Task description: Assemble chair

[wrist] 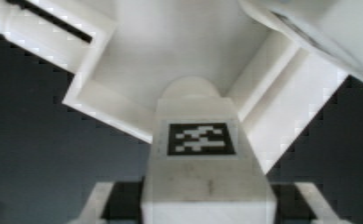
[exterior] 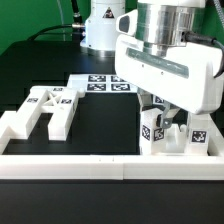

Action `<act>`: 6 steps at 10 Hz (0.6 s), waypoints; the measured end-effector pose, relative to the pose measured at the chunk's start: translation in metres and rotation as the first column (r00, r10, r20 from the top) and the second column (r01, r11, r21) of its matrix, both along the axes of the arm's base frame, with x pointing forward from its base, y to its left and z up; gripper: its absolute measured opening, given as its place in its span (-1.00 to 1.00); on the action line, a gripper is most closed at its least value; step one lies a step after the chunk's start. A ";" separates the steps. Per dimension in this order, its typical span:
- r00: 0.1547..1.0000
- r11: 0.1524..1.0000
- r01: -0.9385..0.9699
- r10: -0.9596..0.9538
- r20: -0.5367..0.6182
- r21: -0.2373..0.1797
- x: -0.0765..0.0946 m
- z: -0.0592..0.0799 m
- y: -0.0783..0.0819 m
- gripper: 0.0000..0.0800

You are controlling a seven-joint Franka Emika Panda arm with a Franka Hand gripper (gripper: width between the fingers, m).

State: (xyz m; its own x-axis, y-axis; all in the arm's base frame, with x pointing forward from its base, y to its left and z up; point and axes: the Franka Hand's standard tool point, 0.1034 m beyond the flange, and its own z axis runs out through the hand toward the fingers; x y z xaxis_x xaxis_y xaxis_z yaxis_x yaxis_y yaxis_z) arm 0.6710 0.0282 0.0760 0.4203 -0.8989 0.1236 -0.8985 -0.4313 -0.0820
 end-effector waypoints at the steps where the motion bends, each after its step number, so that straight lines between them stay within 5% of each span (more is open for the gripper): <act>1: 0.998 0.997 0.069 -0.070 0.005 0.015 0.000 0.000 0.001 -0.26; 2: 0.997 0.997 0.073 -0.073 0.005 0.017 0.000 -0.001 0.001 -0.26; 3: 0.999 0.999 0.034 -0.034 0.001 0.011 0.000 -0.001 0.001 0.35; 6: 0.977 0.977 -0.211 0.210 -0.017 -0.019 0.000 0.001 0.001 0.61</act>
Offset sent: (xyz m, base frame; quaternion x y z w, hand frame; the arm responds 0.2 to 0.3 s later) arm 0.0003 -0.0034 0.0019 -0.0099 -0.0024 -0.0669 0.9977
